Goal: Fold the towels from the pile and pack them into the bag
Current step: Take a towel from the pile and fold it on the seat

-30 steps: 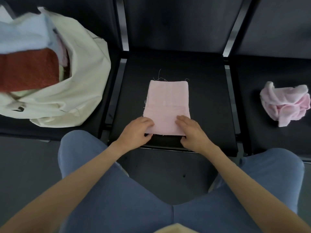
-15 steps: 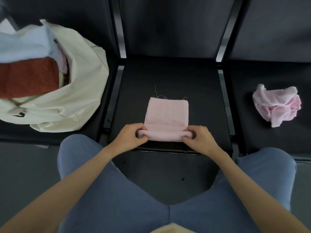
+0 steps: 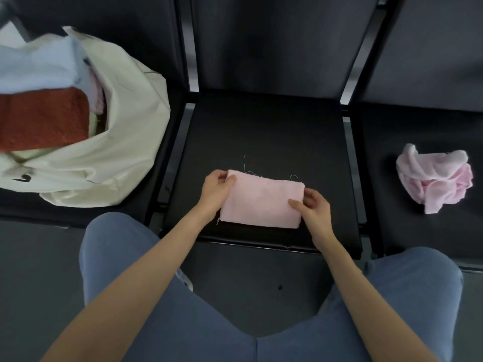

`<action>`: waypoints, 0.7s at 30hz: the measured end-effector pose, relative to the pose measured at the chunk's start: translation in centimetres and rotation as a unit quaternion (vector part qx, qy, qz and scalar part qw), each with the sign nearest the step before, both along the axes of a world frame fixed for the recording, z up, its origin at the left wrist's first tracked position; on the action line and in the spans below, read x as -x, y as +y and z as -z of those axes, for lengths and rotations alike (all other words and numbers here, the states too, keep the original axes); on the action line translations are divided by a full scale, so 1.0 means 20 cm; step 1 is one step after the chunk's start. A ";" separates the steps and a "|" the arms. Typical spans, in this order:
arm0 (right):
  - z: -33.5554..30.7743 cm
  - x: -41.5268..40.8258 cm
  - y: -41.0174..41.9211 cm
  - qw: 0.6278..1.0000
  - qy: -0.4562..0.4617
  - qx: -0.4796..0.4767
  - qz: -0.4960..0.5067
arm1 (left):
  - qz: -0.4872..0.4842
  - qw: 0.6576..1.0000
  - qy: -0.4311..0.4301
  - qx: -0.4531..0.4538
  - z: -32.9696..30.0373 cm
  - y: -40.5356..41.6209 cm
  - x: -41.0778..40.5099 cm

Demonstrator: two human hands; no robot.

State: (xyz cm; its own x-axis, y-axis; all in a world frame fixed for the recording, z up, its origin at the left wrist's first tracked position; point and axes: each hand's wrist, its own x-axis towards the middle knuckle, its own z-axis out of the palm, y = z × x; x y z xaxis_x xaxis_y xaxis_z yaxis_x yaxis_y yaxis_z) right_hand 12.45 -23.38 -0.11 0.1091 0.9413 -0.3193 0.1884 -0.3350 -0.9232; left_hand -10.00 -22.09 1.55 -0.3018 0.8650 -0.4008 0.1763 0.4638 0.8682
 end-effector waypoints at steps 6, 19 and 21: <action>0.07 0.04 0.08 0.997 -0.079 -0.022 -0.003 | 0.021 0.999 0.011 0.030 0.07 0.02 -0.03; 0.09 0.15 0.05 0.972 -0.224 0.024 -0.069 | 0.172 0.941 0.260 0.128 0.11 -0.02 -0.03; 0.05 0.20 0.01 0.979 -0.191 0.021 -0.062 | 0.173 0.954 0.225 0.094 0.10 -0.05 -0.01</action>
